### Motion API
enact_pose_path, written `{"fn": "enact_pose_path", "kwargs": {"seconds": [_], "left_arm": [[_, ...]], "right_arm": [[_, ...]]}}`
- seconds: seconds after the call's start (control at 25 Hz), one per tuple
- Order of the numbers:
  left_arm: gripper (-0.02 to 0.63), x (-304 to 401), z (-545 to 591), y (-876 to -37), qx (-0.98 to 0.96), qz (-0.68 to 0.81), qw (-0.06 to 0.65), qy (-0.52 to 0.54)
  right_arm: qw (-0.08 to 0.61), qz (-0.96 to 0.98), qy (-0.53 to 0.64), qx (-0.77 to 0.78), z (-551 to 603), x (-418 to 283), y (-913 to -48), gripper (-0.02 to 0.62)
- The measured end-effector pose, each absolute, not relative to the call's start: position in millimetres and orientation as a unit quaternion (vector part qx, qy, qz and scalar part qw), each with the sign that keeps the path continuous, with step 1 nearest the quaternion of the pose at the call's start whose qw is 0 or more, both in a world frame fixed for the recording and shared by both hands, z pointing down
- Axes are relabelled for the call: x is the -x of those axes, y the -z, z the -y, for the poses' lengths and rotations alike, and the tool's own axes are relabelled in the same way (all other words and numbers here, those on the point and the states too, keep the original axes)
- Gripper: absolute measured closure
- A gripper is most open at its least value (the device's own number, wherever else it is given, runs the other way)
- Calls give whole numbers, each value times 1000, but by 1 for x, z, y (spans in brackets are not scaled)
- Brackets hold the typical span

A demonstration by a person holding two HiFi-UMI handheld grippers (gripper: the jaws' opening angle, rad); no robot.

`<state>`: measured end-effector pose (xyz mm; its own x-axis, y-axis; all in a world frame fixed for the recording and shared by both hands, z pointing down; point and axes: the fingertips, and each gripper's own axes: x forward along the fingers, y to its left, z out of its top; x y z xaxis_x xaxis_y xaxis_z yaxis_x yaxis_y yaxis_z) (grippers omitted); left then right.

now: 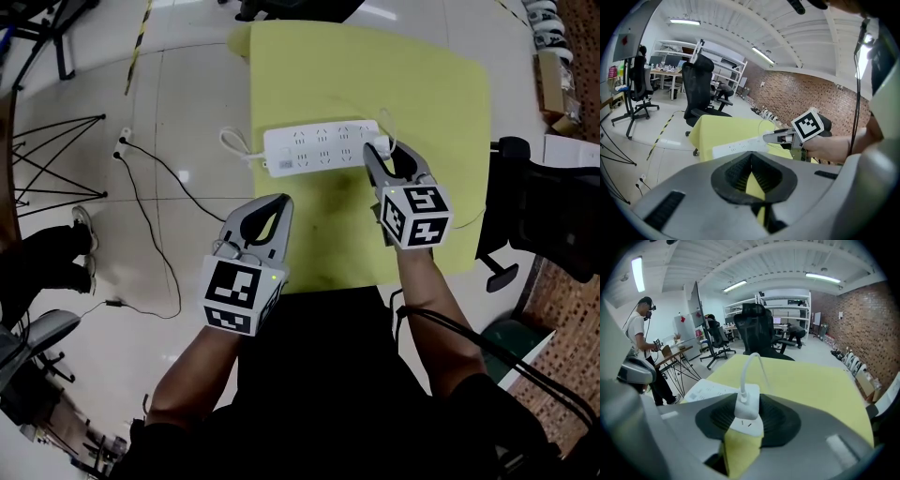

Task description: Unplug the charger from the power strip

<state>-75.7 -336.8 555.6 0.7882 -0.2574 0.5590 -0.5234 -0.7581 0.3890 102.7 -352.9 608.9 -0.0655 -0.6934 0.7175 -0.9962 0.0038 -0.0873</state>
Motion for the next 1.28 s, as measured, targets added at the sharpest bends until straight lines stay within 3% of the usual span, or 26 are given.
{"fn": "enact_pose_path", "kwargs": {"seconds": [0.36,0.84,1.28], "left_arm": [[600,96,344,-536,-908,235,271,-215],[600,115,334,-500,-921,228,252,-190],[600,140,306,-465,-901,320,239,-167]], "right_arm": [[234,680,-284,-634,342,-86,-565,457],[141,701,-350,-605,281,-37,-504,457],[119,745,-374,-540,237,-36,-497,456]]}}
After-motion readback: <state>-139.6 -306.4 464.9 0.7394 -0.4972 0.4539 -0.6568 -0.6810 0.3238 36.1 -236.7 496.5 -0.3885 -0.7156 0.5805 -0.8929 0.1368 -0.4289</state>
